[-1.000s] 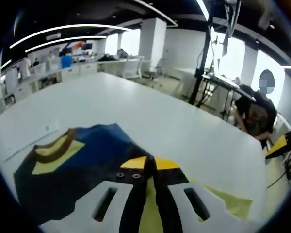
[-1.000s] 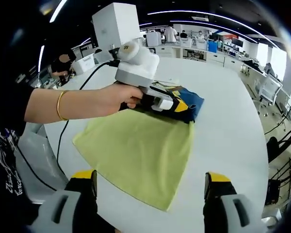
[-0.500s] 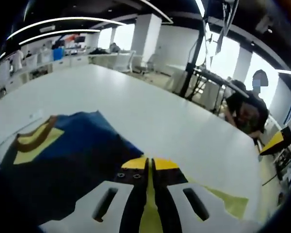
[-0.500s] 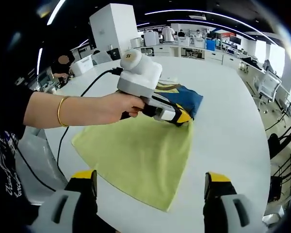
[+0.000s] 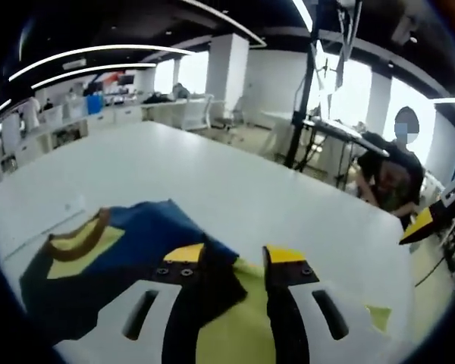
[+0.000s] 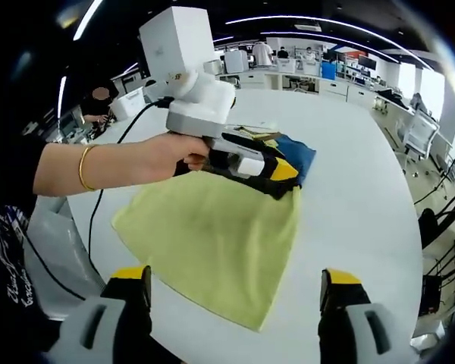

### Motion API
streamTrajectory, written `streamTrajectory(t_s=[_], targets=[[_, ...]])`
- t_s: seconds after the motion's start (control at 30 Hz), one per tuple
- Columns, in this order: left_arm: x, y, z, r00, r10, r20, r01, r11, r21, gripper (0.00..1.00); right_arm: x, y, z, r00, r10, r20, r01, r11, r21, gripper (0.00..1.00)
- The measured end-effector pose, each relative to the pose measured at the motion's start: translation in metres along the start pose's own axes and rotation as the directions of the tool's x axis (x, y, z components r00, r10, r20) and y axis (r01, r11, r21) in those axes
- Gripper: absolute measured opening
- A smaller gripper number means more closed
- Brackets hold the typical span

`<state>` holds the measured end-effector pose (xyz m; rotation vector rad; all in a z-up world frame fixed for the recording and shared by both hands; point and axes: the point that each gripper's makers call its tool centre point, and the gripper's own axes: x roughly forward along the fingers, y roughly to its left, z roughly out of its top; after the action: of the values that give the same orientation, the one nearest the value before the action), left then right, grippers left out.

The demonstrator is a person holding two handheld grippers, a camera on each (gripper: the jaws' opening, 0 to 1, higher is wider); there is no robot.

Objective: Fold the garment on the visible template until the final outline fits inside the template.

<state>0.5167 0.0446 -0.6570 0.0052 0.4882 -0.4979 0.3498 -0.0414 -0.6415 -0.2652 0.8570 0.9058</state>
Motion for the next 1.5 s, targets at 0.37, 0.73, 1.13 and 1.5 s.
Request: streamTrajectory(t_s=[0.37, 0.73, 1.13, 1.5], targets=[[-0.047, 0.030, 0.000, 0.996, 0.090, -0.011, -0.090, 0.995, 0.033, 0.64, 0.000, 0.001, 0.008, 1.000, 0.006, 0.018, -0.006, 1.000, 0.001, 0.94], [-0.104, 0.048, -0.009, 0.992, 0.129, -0.004, -0.129, 0.992, 0.007, 0.83, 0.000, 0.004, 0.017, 0.998, 0.016, 0.054, -0.018, 1.000, 0.025, 0.96], [-0.162, 0.066, -0.023, 0.986, 0.168, -0.020, -0.168, 0.986, 0.020, 0.99, 0.001, 0.007, 0.015, 0.999, 0.019, 0.045, -0.020, 0.999, 0.029, 0.96], [-0.221, 0.064, -0.043, 0.984, 0.176, 0.016, -0.174, 0.982, -0.072, 1.00, 0.007, 0.015, 0.009, 0.999, 0.040, 0.015, -0.040, 0.999, 0.001, 0.97]])
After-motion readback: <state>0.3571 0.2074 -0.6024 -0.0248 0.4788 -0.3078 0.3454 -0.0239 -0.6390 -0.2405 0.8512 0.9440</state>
